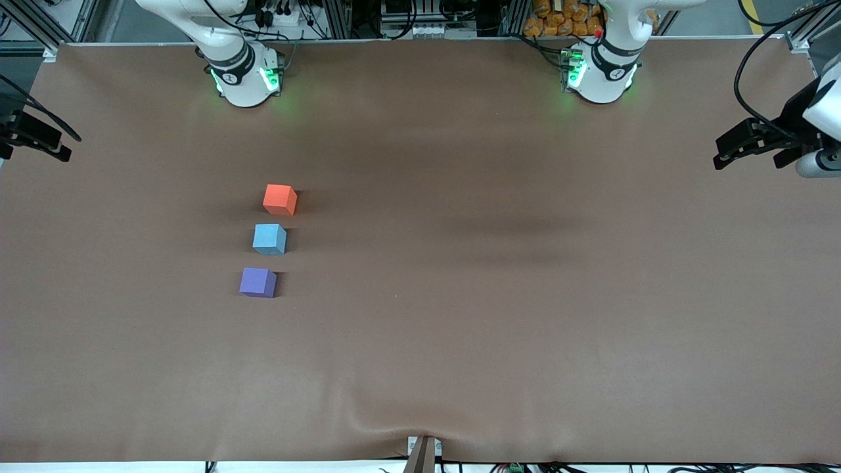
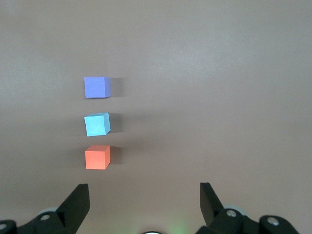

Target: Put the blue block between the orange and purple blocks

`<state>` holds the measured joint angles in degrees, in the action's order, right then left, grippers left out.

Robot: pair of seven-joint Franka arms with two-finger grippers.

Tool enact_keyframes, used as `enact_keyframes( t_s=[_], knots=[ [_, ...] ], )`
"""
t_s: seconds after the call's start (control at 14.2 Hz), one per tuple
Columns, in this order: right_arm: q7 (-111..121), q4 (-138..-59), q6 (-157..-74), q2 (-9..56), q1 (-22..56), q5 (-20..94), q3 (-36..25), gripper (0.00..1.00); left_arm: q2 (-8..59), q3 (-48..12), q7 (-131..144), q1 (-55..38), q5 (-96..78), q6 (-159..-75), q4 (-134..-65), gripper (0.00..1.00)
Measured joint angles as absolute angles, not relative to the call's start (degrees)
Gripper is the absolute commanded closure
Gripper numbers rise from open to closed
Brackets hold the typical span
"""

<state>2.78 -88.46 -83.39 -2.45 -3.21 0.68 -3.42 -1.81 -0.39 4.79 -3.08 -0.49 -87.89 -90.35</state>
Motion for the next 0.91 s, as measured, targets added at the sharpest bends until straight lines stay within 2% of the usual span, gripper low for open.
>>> enact_keyframes(
  t_s=[0.91],
  knots=[
    [2.78, -88.46, -83.39, -2.41, -3.20, 0.68, -3.32, 0.00, -1.20, -0.31, 4.77, -2.86, -0.49, -87.95, -90.16, 0.00]
  ],
)
